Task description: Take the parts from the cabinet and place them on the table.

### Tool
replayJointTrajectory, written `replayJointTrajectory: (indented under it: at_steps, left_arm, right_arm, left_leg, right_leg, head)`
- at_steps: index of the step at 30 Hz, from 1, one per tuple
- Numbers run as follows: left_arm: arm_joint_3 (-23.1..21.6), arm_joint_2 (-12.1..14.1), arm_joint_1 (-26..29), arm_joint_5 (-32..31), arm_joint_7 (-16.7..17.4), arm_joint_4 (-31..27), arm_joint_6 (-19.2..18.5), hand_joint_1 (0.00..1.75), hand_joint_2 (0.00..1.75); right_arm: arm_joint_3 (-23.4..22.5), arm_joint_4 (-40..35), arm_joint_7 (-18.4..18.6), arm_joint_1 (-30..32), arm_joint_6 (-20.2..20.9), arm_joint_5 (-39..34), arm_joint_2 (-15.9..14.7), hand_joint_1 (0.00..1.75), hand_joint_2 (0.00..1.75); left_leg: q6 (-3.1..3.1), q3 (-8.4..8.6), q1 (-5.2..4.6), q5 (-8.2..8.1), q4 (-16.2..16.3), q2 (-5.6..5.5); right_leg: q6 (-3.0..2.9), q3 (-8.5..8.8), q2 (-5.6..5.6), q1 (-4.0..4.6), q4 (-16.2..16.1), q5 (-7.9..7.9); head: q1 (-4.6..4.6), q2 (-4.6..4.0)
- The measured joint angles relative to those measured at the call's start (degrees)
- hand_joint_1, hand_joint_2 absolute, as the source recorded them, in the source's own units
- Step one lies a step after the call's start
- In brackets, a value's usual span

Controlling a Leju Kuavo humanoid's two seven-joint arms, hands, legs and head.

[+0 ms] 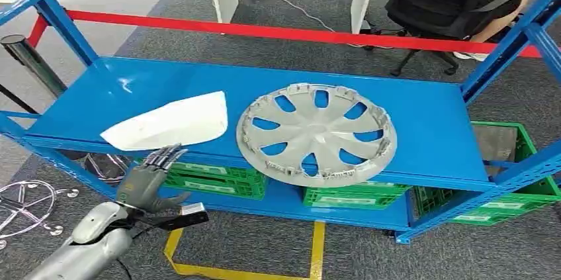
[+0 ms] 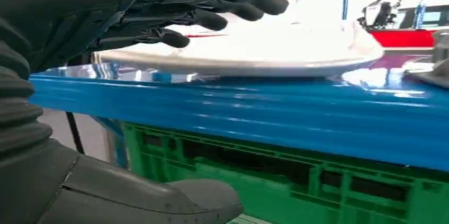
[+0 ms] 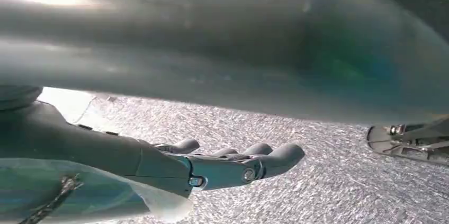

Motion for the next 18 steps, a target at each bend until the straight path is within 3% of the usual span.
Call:
replayJointTrajectory:
  at_steps: [7,18]
  left_arm:
    - [-0.04,2.08,0.59,-1.75,0.85,-0.28,1.88,0.0,1.75]
    - [1.29,8.98,1.02,-4.98,4.31,-3.04,2.36,0.0,1.75]
  right_arm:
    - [0.0,0.02,-0.11,0.11,-0.02,0.0,0.0,0.0,0.0]
    - [-0.02,0.02,-0.39,0.66,0.04,-0.02,-0.33,0.0,0.0]
  left_leg:
    - [0.0,0.0,0.0,0.0,0.0,0.0]
    - [-0.01,0.0,0.02,0.01,-0.01,0.0]
  right_leg:
    - [0.0,0.0,0.0,0.0,0.01,0.0]
    - [-0.01,-0.02,0.03,0.01,0.04,-0.01]
  head:
    - [0.0,0.0]
    - [0.0,0.0]
